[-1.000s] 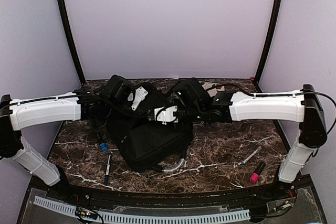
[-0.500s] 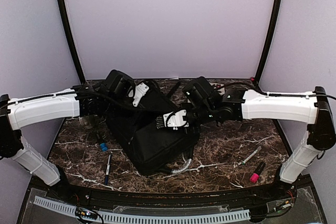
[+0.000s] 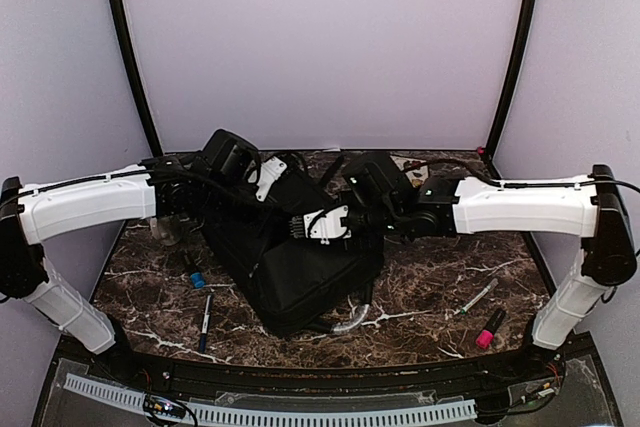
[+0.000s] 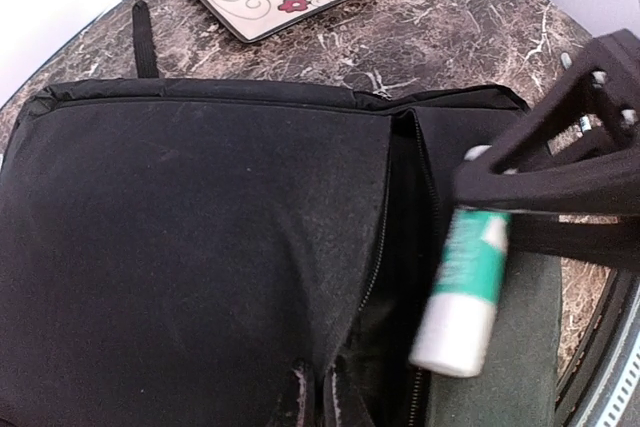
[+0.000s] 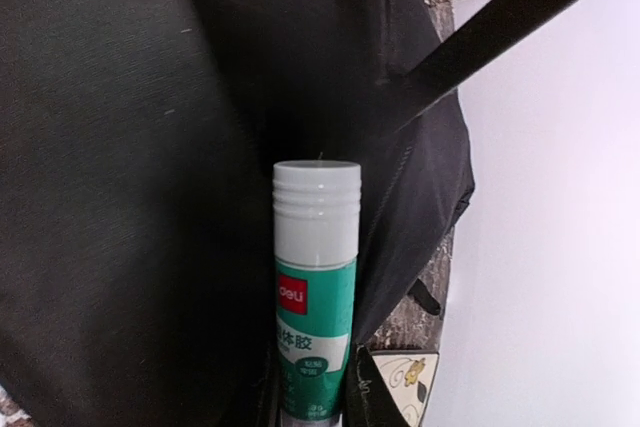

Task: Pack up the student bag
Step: Place the glue stick in the second largest pocket of the bag.

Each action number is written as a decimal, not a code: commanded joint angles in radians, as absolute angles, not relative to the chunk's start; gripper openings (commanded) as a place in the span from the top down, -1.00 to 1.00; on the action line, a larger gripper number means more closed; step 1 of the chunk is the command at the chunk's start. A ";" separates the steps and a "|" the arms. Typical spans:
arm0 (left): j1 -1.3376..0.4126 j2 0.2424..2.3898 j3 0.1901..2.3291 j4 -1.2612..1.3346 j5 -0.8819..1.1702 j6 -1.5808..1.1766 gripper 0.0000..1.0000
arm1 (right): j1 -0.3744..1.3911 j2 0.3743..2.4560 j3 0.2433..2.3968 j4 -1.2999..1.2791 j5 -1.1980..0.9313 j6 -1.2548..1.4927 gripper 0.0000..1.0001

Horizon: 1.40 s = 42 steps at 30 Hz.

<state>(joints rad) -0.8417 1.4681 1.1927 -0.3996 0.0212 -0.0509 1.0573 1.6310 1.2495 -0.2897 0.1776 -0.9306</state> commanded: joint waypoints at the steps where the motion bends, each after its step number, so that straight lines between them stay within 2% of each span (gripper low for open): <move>1: -0.847 1.447 1.271 -0.293 0.111 -0.074 1.00 | 1.072 1.739 1.302 -0.158 0.246 -0.979 1.00; 10: -0.847 1.439 1.285 -0.287 0.129 -0.085 1.00 | 1.088 1.839 1.210 0.060 0.343 -1.088 1.00; 18: -0.847 1.466 1.280 -0.270 0.197 -0.091 1.00 | 1.094 1.976 1.232 0.437 0.562 -1.147 1.00; 19: -0.847 1.470 1.278 -0.269 0.200 -0.093 1.00 | 1.093 1.991 1.226 0.552 0.599 -1.162 0.95; 21: -0.847 1.470 1.273 -0.266 0.194 -0.097 1.00 | 1.091 2.013 1.205 0.766 0.637 -1.206 0.45; 22: -0.847 1.466 1.266 -0.265 0.187 -0.098 1.00 | 1.091 2.021 1.202 0.812 0.657 -1.221 0.26; 23: -0.847 1.461 1.260 -0.263 0.177 -0.099 1.00 | 1.091 2.022 1.203 0.816 0.664 -1.218 0.19; 29: -0.847 1.444 1.244 -0.286 0.065 -0.076 1.00 | 1.092 1.879 1.118 0.591 0.581 -1.087 0.15; 36: -0.836 1.470 1.235 -0.278 -0.037 -0.044 1.00 | 1.091 1.662 1.054 0.168 0.345 -0.862 0.15; 42: -0.822 1.513 1.281 -0.261 -0.012 0.013 1.00 | 1.056 1.533 1.019 -0.070 0.147 -0.691 0.15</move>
